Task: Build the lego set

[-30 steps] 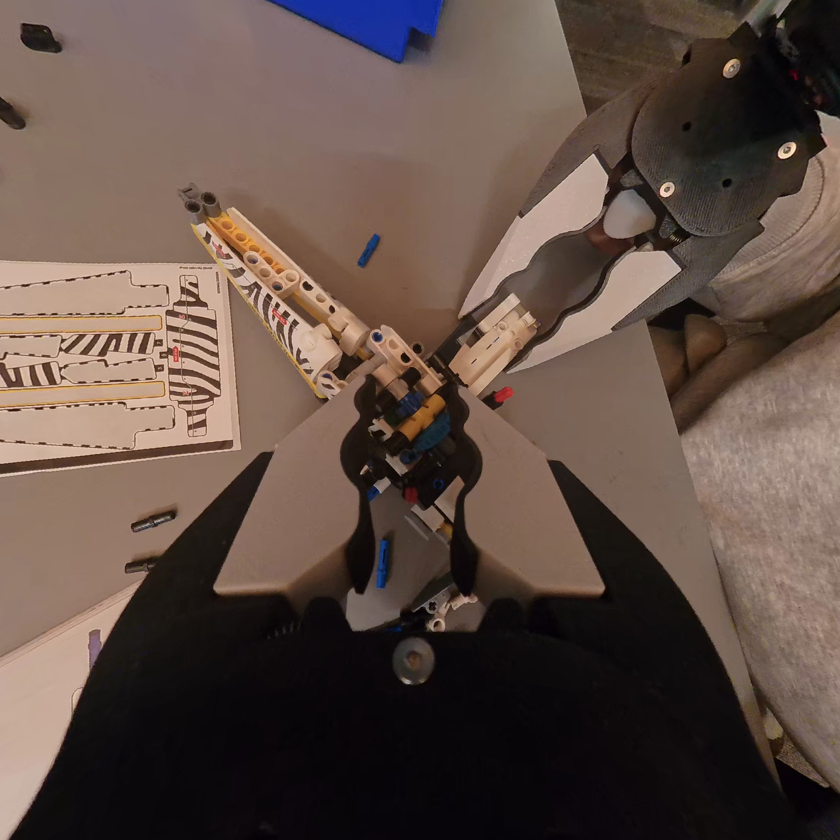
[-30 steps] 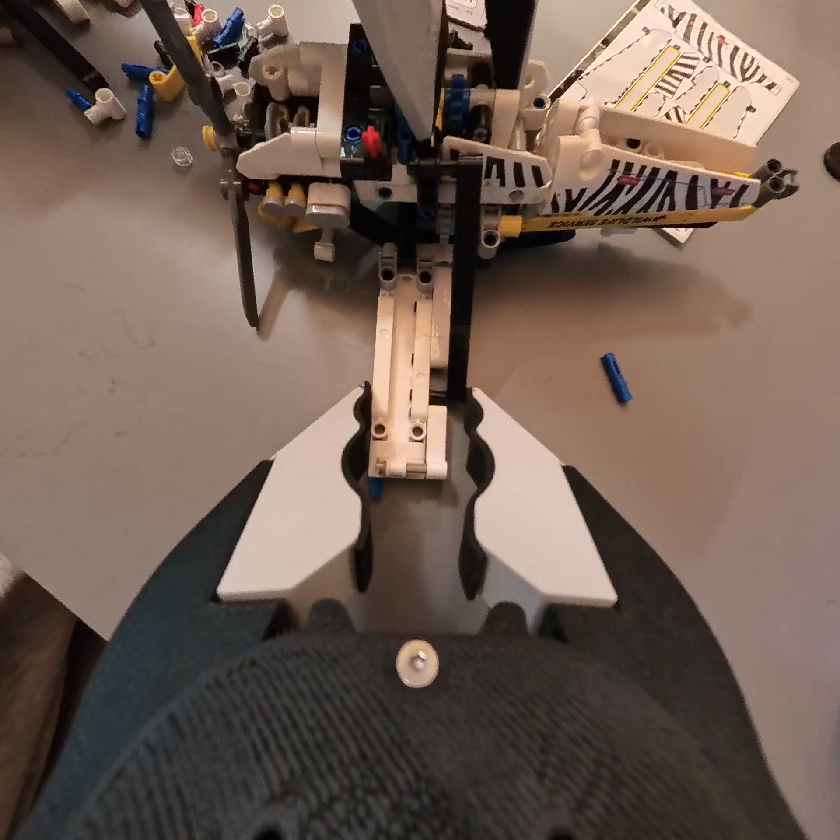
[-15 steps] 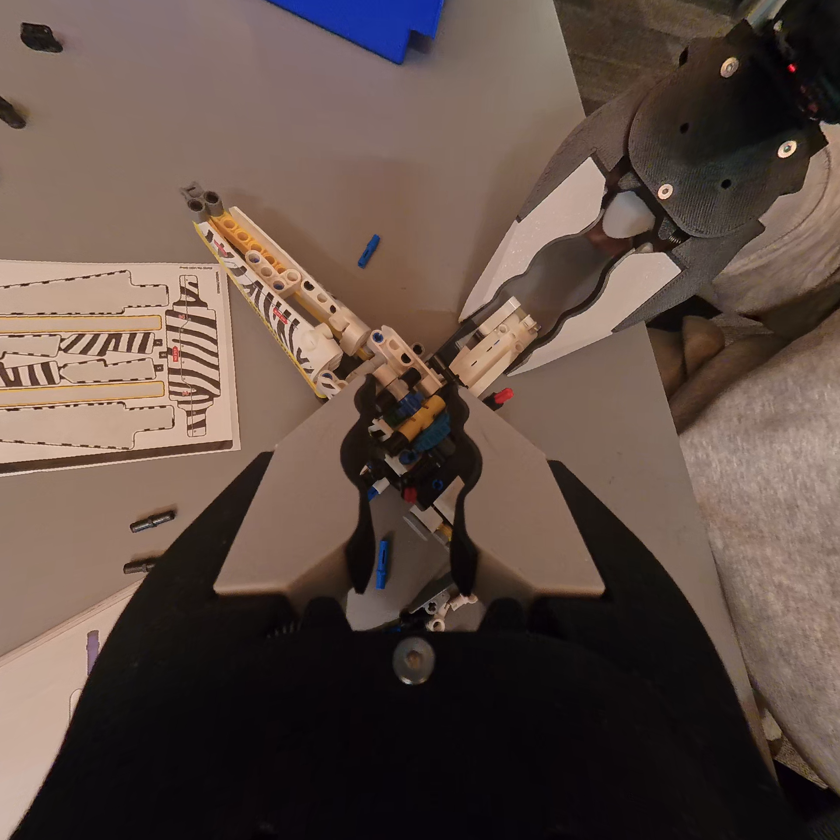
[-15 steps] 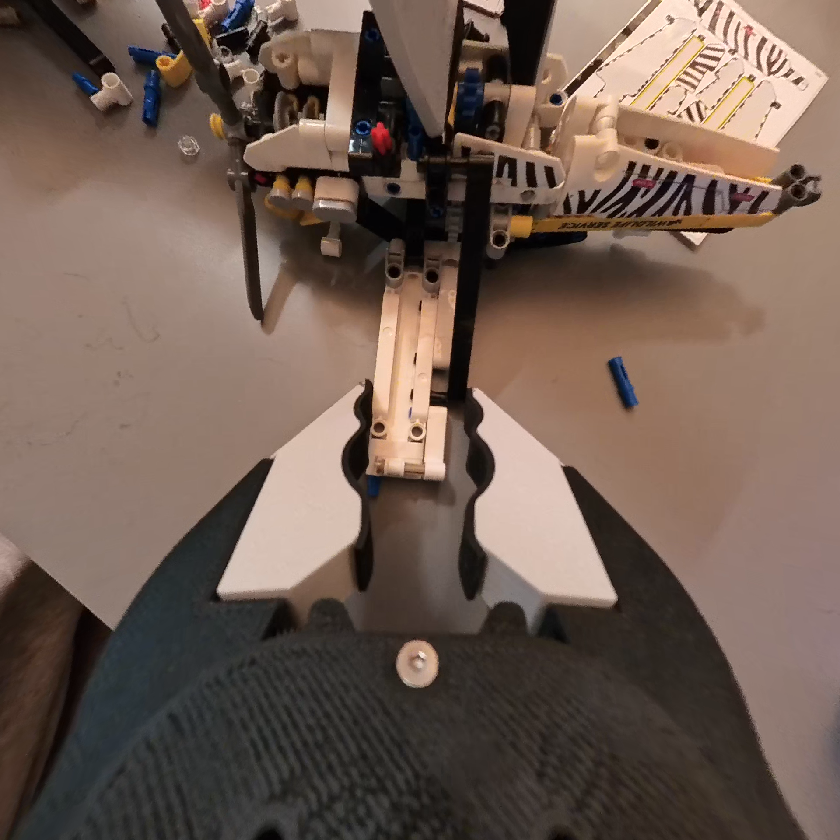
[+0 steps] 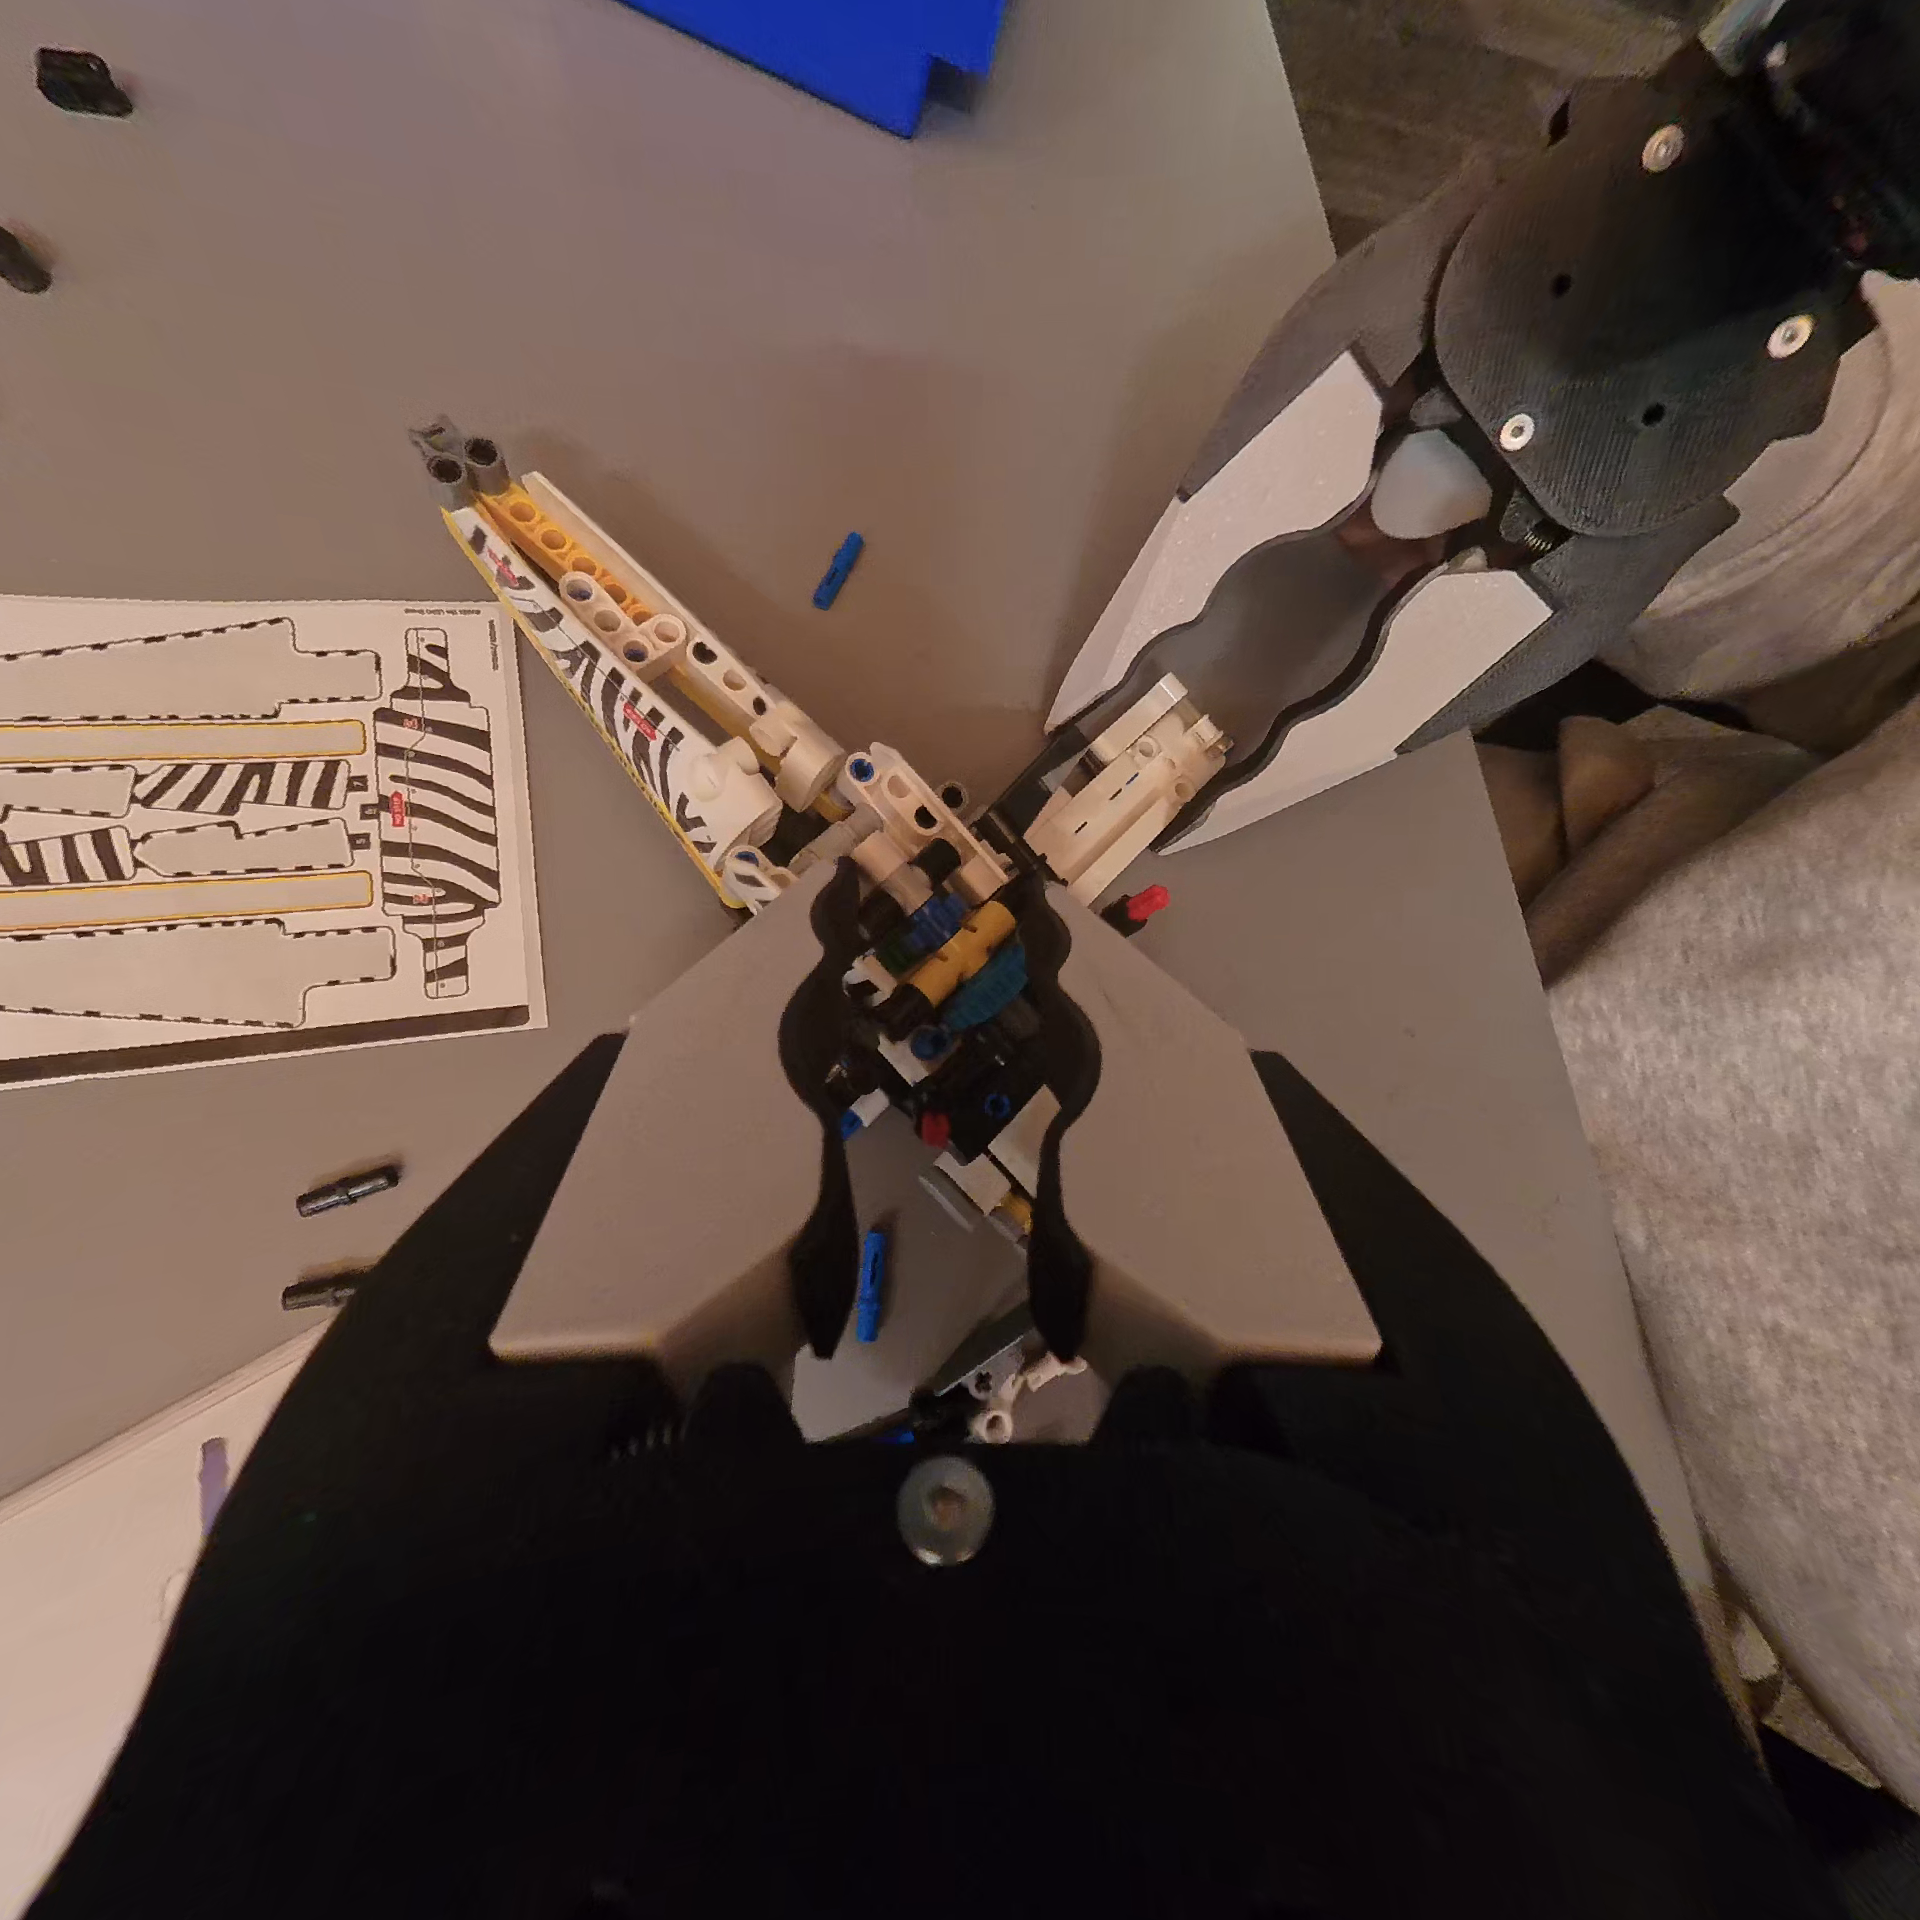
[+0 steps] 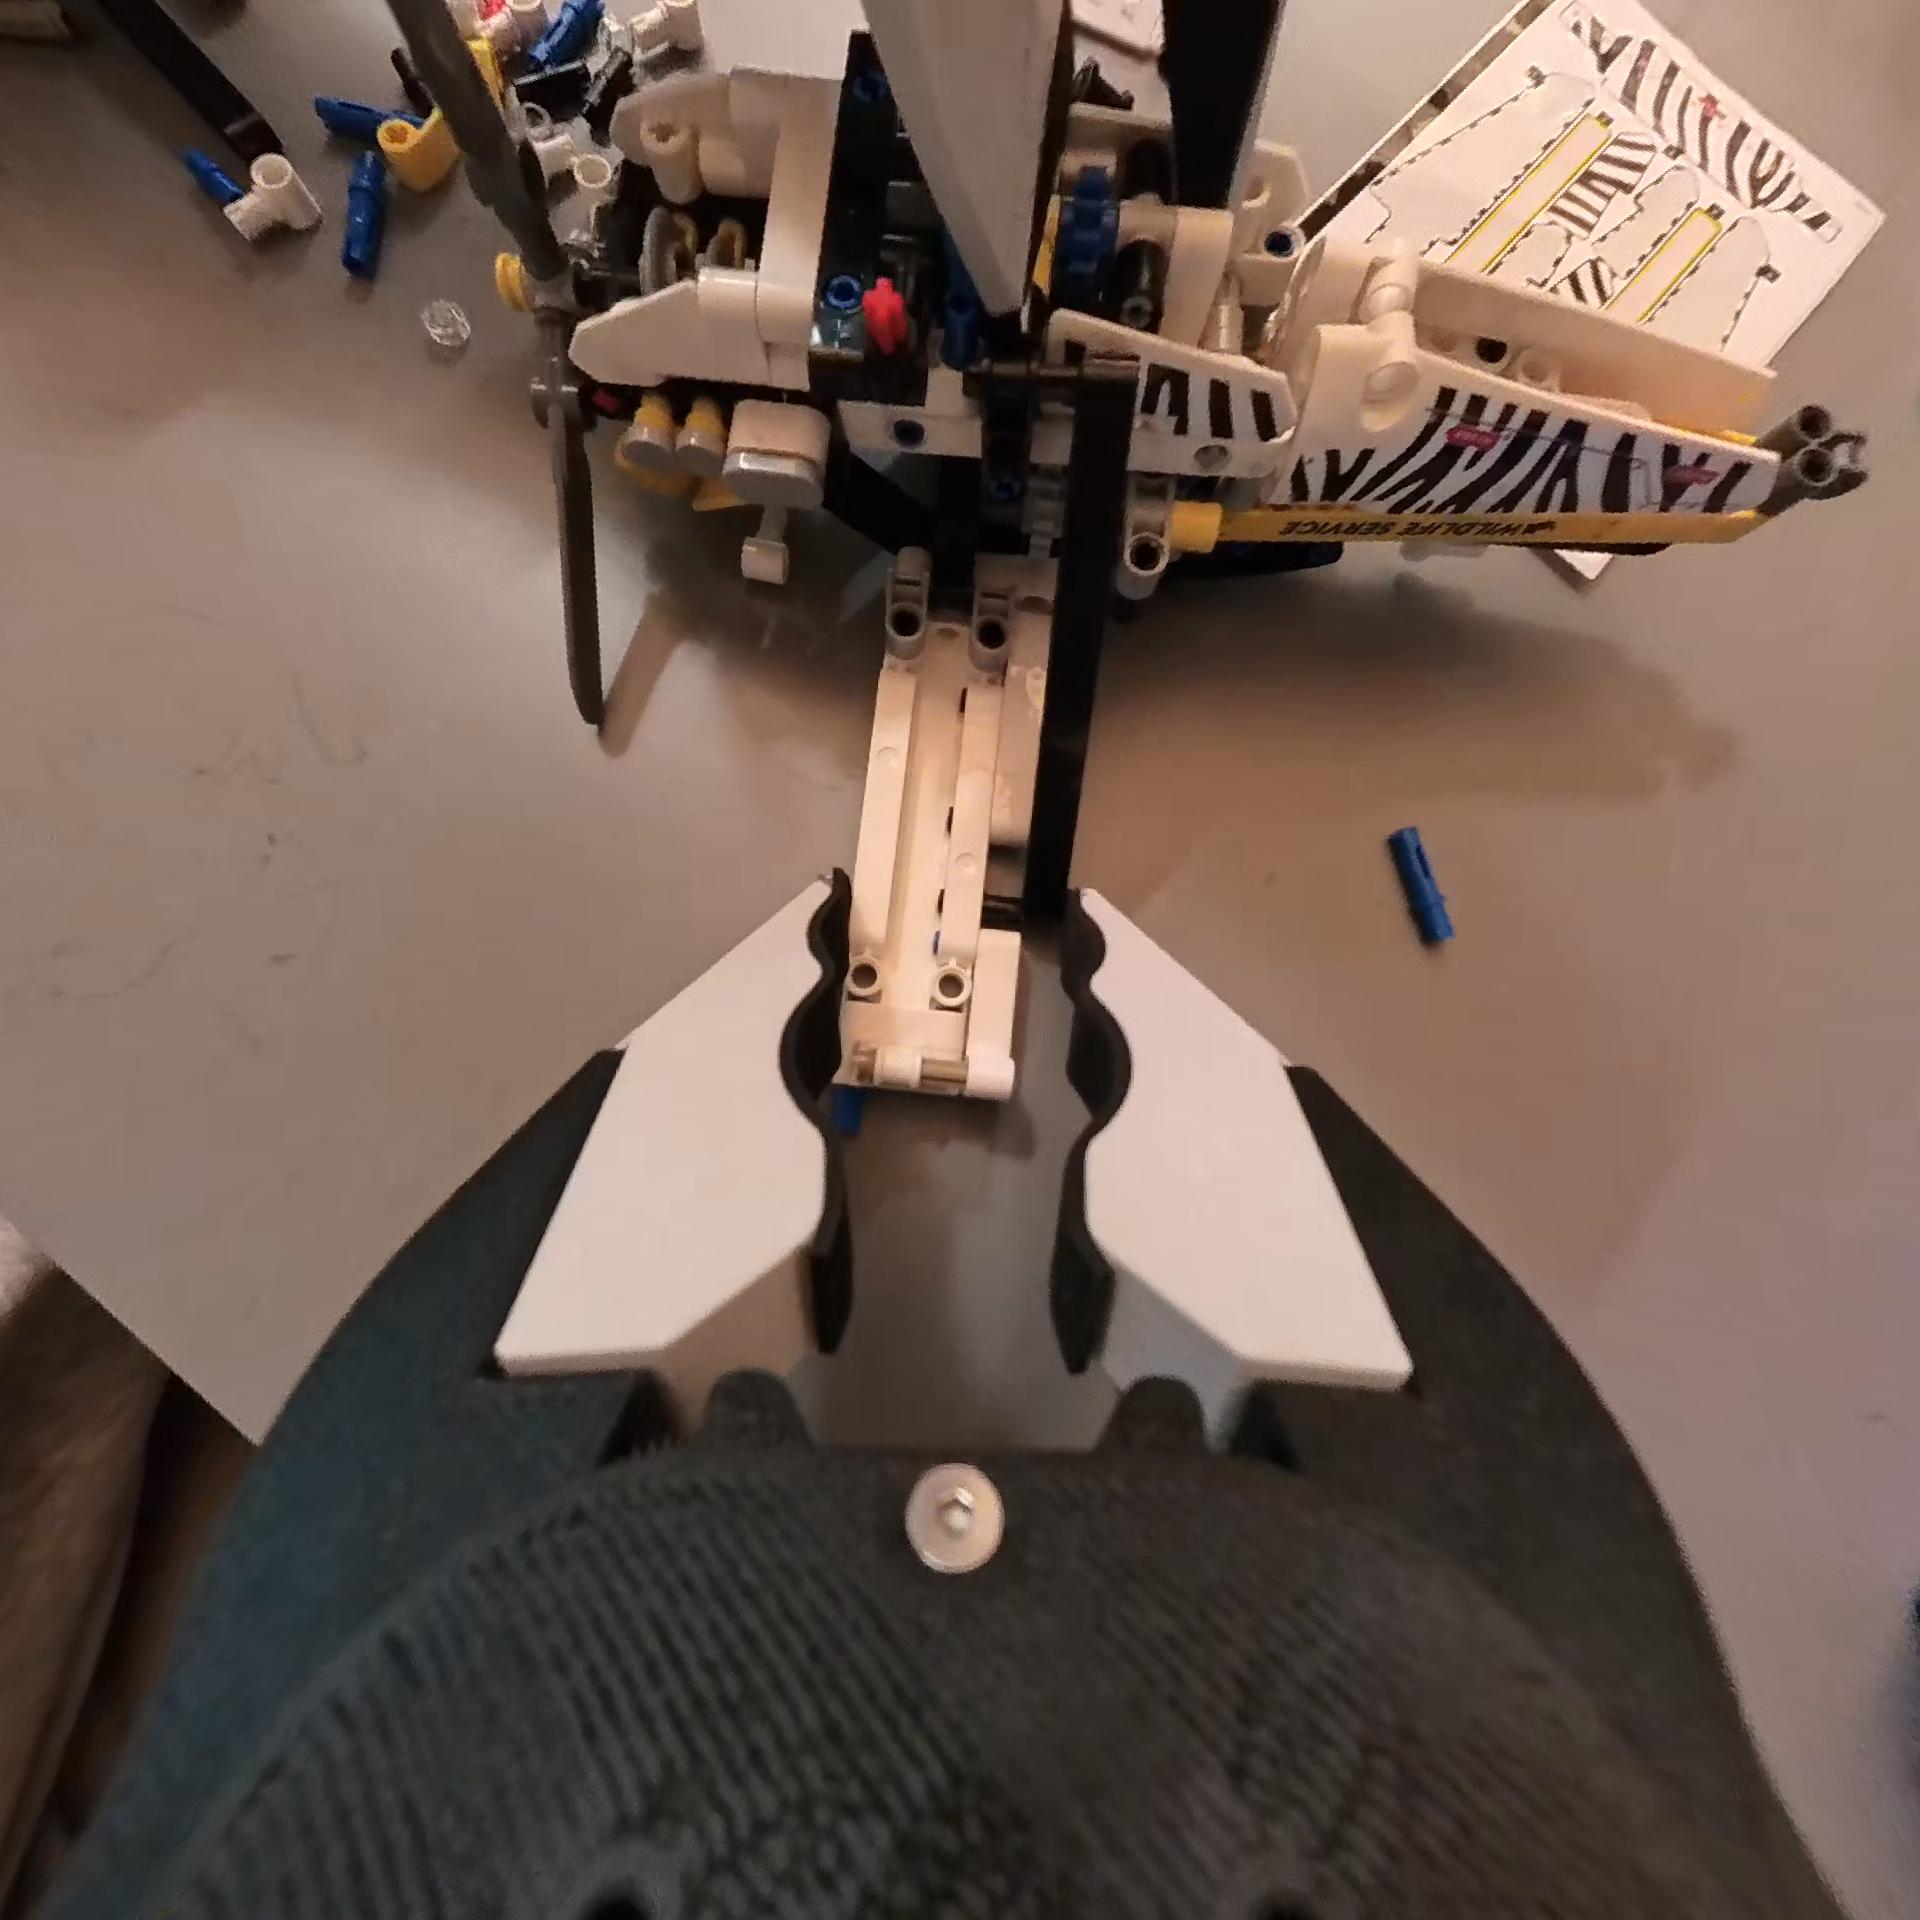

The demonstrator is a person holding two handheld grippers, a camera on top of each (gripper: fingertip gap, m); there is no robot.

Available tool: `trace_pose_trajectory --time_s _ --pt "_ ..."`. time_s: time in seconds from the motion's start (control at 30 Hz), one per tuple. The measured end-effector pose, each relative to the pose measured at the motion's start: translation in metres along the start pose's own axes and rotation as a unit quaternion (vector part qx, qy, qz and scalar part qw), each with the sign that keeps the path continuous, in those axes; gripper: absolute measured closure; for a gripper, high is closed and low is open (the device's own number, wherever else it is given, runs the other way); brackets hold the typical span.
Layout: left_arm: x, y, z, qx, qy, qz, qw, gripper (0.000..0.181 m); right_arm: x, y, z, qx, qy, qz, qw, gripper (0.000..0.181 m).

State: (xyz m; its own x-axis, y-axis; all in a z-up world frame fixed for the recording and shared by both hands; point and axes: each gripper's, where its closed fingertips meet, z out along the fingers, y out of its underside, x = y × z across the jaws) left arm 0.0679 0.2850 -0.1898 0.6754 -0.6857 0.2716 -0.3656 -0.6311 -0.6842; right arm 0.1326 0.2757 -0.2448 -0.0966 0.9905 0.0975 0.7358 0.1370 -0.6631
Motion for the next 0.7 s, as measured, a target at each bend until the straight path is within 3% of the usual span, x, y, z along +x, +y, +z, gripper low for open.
trace_pose_trajectory --time_s 0.2,0.5,0.7 --pt "0.007 -0.013 -0.007 0.051 0.052 -0.046 0.996 0.155 0.005 -0.001 -0.001 0.007 0.025 -0.004 1.0 0.132" --pt "-0.001 -0.009 0.006 0.035 0.018 -0.054 0.998 0.148 0.004 -0.004 0.0 0.012 0.021 -0.005 1.0 0.126" --pt "-0.003 -0.01 0.01 0.041 0.007 -0.08 0.996 0.147 0.003 -0.001 -0.001 0.008 0.027 -0.006 1.0 0.134"
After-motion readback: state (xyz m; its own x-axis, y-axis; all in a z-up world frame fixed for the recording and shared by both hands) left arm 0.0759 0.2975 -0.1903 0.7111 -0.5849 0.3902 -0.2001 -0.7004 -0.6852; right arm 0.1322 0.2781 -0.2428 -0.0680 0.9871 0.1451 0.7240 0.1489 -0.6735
